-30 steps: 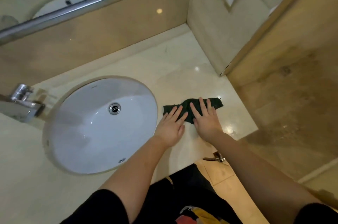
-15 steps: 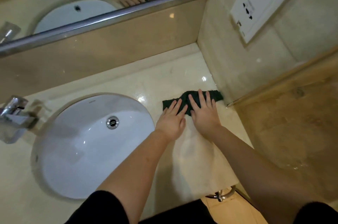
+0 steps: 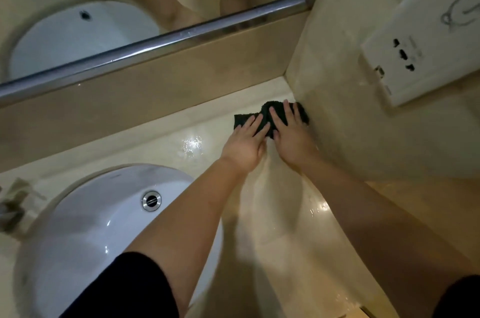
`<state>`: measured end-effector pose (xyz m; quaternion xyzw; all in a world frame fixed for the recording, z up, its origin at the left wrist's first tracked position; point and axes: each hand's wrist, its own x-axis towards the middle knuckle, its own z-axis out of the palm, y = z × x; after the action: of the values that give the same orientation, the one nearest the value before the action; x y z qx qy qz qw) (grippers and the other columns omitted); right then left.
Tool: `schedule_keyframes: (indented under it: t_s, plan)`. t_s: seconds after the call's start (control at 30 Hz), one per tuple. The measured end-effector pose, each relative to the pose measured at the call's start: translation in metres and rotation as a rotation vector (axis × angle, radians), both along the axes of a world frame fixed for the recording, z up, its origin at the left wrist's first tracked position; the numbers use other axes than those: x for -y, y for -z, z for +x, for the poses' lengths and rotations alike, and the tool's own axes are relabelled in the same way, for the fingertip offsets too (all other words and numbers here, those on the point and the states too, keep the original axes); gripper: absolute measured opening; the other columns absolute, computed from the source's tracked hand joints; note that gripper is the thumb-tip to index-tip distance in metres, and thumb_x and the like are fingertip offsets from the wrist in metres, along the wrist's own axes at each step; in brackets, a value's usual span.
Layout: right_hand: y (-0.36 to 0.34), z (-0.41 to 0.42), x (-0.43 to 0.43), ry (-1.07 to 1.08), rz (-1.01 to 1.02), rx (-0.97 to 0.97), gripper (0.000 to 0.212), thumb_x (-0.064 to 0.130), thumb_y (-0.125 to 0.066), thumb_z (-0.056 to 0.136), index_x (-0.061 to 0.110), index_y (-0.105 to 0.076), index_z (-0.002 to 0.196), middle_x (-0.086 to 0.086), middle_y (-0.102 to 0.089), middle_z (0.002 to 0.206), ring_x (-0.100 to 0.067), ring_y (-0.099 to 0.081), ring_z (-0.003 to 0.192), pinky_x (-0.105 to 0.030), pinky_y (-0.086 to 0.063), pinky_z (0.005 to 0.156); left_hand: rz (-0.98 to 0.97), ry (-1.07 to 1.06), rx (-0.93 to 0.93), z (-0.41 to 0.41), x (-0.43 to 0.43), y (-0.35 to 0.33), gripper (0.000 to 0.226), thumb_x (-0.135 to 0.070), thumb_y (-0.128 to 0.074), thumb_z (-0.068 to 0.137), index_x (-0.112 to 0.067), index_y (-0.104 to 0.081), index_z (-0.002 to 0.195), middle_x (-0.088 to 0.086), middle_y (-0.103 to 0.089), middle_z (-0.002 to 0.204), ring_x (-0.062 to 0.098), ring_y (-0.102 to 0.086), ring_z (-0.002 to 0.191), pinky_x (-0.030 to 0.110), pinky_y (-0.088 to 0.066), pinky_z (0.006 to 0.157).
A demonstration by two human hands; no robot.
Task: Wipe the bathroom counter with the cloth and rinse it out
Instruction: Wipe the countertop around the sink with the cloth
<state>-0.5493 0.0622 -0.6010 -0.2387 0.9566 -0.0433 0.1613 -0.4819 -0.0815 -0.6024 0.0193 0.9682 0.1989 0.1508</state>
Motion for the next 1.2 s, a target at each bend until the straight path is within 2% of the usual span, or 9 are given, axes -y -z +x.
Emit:
schedule_keyframes:
  t_s: [0.27, 0.37, 0.47, 0.53, 0.6, 0.67, 0.83, 1.03, 1.2]
  plan:
    - [0.003, -0.043, 0.038, 0.037, -0.111, -0.011, 0.057, 0.020, -0.037, 0.100, 0.022, -0.014, 0.153, -0.013, -0.003, 0.160, -0.031, 0.001, 0.147, -0.041, -0.008, 0.117, -0.080, 0.003, -0.035, -0.045, 0.032, 0.002, 0.054, -0.031, -0.032, 0.101, -0.021, -0.017, 0.152, 0.003, -0.006, 0.161, 0.019, -0.004, 0.148, 0.037, -0.013, 0.119]
    - [0.003, -0.034, 0.041, 0.179, -0.237, -0.137, 0.053, 0.017, -0.047, 0.096, 0.017, -0.032, 0.147, -0.017, -0.017, 0.155, -0.033, -0.016, 0.143, -0.040, -0.023, 0.113, -0.135, -0.042, -0.049, -0.052, 0.032, -0.005, 0.052, -0.029, -0.034, 0.101, -0.020, -0.021, 0.151, 0.005, -0.007, 0.161, 0.022, -0.006, 0.147, 0.036, -0.015, 0.118]
    - [0.008, -0.017, 0.047, 0.319, -0.235, -0.218, 0.052, 0.018, -0.054, 0.091, 0.010, -0.040, 0.140, -0.020, -0.037, 0.143, -0.035, -0.035, 0.131, -0.043, -0.035, 0.108, -0.174, -0.139, -0.107, -0.053, 0.019, -0.012, 0.047, -0.028, -0.035, 0.100, -0.014, -0.033, 0.145, 0.011, -0.025, 0.153, 0.029, -0.023, 0.139, 0.035, -0.027, 0.111]
    - [0.013, -0.017, 0.052, 0.328, -0.198, -0.159, 0.053, 0.020, -0.047, 0.095, 0.007, -0.032, 0.145, -0.021, -0.031, 0.148, -0.035, -0.029, 0.138, -0.044, -0.030, 0.112, -0.177, -0.145, -0.054, -0.052, 0.009, -0.009, 0.053, -0.033, -0.032, 0.101, -0.011, -0.025, 0.149, 0.016, -0.024, 0.153, 0.032, -0.021, 0.140, 0.036, -0.025, 0.113]
    - [0.014, -0.027, 0.057, 0.288, -0.183, -0.109, 0.057, 0.021, -0.041, 0.098, 0.007, -0.022, 0.149, -0.018, -0.021, 0.155, -0.031, -0.018, 0.143, -0.040, -0.024, 0.116, -0.236, -0.098, -0.014, -0.051, 0.009, -0.003, 0.060, -0.033, -0.033, 0.100, -0.011, -0.011, 0.152, 0.019, -0.010, 0.158, 0.034, -0.007, 0.146, 0.039, -0.012, 0.119]
    - [0.008, -0.040, 0.061, 0.259, -0.185, -0.098, 0.056, 0.020, -0.042, 0.098, 0.009, -0.022, 0.149, -0.016, -0.018, 0.156, -0.028, -0.018, 0.144, -0.037, -0.026, 0.114, -0.224, -0.124, -0.008, -0.050, 0.017, -0.001, 0.061, -0.032, -0.029, 0.101, -0.010, -0.006, 0.152, 0.017, -0.002, 0.159, 0.030, -0.001, 0.147, 0.037, -0.006, 0.120]
    - [-0.007, -0.040, 0.072, 0.243, -0.134, -0.076, 0.054, 0.021, -0.042, 0.099, 0.011, -0.025, 0.149, -0.015, -0.015, 0.157, -0.029, -0.021, 0.143, -0.038, -0.031, 0.110, -0.221, -0.100, -0.029, -0.043, 0.036, -0.004, 0.059, -0.033, -0.027, 0.101, -0.012, -0.007, 0.152, 0.011, -0.004, 0.160, 0.024, -0.003, 0.148, 0.035, -0.010, 0.120]
    - [-0.006, -0.001, 0.121, 0.082, -0.027, -0.025, 0.055, 0.029, -0.031, 0.103, 0.013, -0.012, 0.152, -0.020, -0.003, 0.158, -0.031, -0.004, 0.146, -0.035, -0.016, 0.117, -0.143, -0.244, -0.007, -0.007, 0.081, -0.014, 0.052, -0.029, -0.029, 0.102, -0.017, -0.020, 0.151, 0.006, -0.012, 0.160, 0.019, -0.009, 0.147, 0.031, -0.017, 0.116]
    - [-0.003, 0.050, 0.178, -0.108, -0.029, 0.026, 0.058, 0.029, -0.034, 0.101, 0.022, -0.009, 0.153, -0.020, 0.000, 0.158, -0.032, 0.000, 0.146, -0.037, -0.015, 0.117, -0.188, -0.394, 0.009, 0.051, 0.137, -0.019, 0.051, -0.030, -0.029, 0.102, -0.018, -0.024, 0.151, 0.004, -0.017, 0.159, 0.018, -0.012, 0.147, 0.029, -0.020, 0.114]
